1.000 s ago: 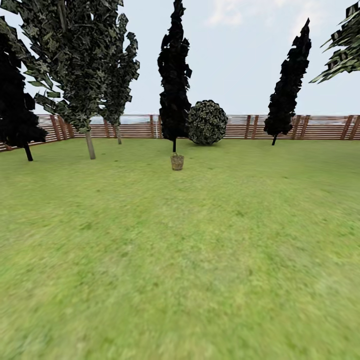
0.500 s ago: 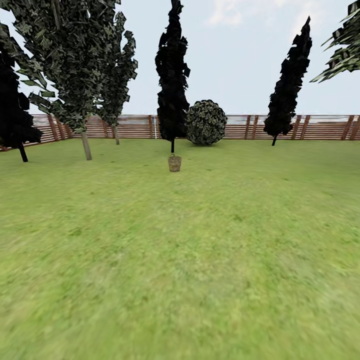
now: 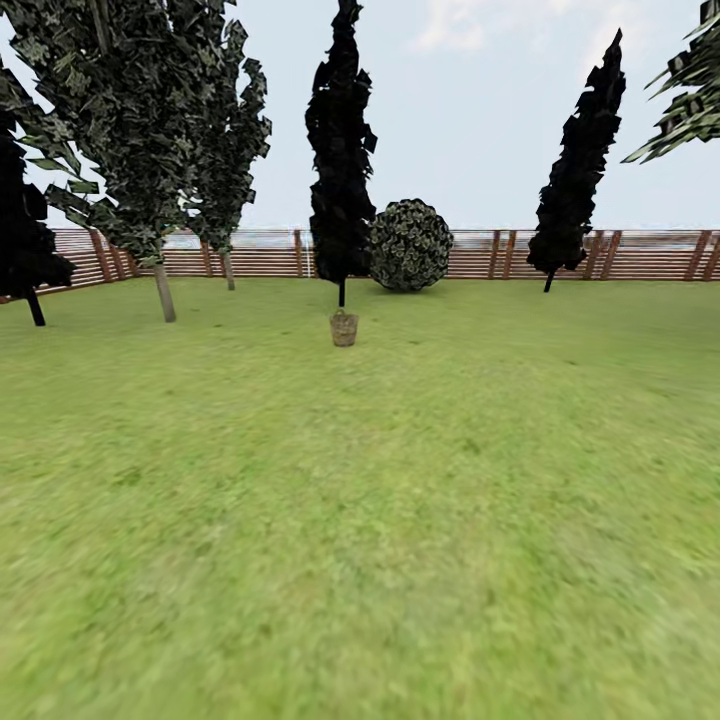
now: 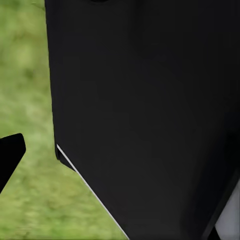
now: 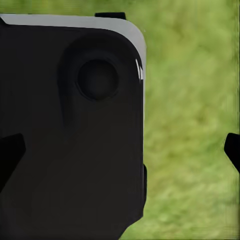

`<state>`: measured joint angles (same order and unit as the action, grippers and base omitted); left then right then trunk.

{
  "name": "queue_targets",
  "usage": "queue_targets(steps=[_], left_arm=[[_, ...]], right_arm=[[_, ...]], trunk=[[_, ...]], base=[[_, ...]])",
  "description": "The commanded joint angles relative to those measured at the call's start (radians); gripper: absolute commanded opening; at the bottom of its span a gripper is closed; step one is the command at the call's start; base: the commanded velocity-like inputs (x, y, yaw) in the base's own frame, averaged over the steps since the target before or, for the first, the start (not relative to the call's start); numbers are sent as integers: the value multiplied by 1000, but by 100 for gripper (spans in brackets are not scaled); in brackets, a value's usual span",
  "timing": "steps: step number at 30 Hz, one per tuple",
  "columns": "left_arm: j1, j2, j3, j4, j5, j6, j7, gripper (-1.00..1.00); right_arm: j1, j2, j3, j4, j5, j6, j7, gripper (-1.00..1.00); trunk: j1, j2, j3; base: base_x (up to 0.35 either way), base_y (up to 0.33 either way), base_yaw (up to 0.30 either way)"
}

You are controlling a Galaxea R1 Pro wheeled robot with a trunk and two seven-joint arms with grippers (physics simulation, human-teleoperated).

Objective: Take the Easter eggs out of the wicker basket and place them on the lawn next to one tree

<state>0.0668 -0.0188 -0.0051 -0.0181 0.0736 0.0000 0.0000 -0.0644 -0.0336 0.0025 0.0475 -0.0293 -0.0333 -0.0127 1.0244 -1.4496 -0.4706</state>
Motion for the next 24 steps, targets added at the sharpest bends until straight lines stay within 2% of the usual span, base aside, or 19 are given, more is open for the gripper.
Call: queue_targets(steps=[1, 24], left_arm=[[1, 0, -1, -2, 8, 0, 0, 100], [1, 0, -2, -2, 8, 2, 1, 100]], right_arm=[[-2, 1, 1, 3, -3, -3, -1, 100], [-2, 4, 2, 3, -2, -2, -3, 100]], trunk=[[1, 0, -1], [1, 0, -1]], base=[[313, -194, 0], [313, -194, 0]])
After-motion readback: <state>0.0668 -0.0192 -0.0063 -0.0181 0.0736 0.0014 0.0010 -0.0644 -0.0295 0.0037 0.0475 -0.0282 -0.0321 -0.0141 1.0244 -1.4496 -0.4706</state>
